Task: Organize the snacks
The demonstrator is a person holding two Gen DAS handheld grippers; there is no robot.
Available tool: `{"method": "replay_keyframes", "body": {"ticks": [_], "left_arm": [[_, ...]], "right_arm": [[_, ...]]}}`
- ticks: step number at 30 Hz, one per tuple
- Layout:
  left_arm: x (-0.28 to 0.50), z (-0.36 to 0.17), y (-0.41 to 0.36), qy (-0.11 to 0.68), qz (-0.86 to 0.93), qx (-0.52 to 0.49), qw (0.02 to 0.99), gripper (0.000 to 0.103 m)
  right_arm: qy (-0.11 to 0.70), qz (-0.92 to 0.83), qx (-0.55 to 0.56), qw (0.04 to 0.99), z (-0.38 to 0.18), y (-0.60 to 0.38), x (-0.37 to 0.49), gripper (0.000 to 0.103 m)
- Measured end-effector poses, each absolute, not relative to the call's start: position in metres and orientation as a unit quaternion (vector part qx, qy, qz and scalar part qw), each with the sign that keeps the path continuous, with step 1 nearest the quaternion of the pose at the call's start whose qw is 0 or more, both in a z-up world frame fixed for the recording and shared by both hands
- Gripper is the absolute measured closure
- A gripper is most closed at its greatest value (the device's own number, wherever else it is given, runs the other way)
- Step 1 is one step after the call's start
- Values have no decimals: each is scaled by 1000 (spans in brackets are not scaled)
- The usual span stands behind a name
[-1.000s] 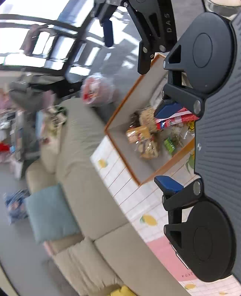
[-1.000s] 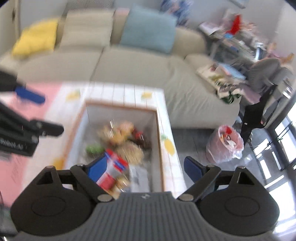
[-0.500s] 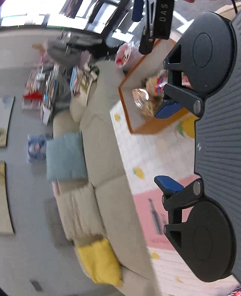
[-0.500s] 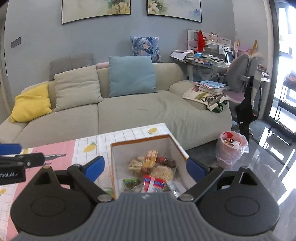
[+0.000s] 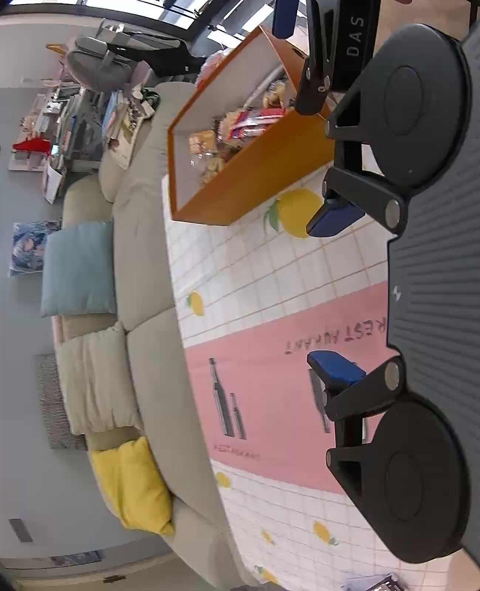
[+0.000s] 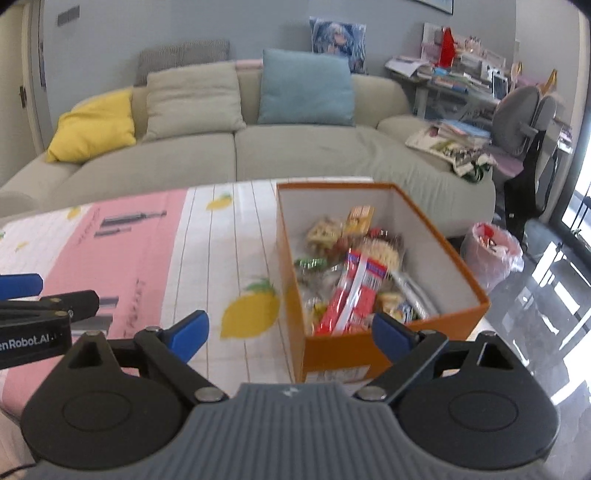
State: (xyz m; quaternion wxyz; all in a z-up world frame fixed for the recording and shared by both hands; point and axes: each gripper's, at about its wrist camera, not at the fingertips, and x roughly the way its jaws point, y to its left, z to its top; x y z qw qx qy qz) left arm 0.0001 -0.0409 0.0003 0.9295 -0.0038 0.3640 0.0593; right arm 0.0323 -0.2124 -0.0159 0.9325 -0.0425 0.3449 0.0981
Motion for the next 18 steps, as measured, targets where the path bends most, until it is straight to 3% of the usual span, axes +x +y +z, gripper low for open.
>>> {"method": "replay_keyframes", "body": {"ticks": [18], "left_arm": [[-2,-6,-26,370,81,-28,925,21]], "right_arm": [[363,79,-38,928,-28,-213,37,10]]}}
